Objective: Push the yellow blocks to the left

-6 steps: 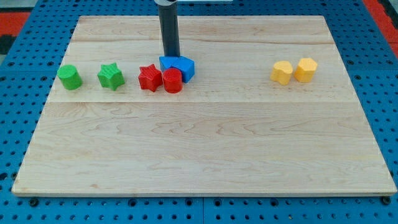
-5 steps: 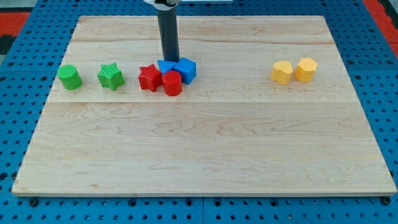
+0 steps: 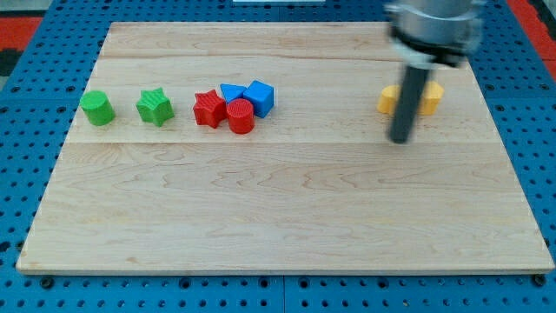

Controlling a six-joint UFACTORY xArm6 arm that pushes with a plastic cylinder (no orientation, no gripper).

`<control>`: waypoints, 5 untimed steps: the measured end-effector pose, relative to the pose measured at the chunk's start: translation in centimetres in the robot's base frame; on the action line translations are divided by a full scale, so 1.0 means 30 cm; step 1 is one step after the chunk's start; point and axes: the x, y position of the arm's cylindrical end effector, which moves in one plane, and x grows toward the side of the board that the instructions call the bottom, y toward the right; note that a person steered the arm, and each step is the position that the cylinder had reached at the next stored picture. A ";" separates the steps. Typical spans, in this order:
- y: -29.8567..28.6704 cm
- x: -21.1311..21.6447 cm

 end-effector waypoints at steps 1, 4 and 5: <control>0.242 -0.094; -0.090 -0.165; -0.390 -0.087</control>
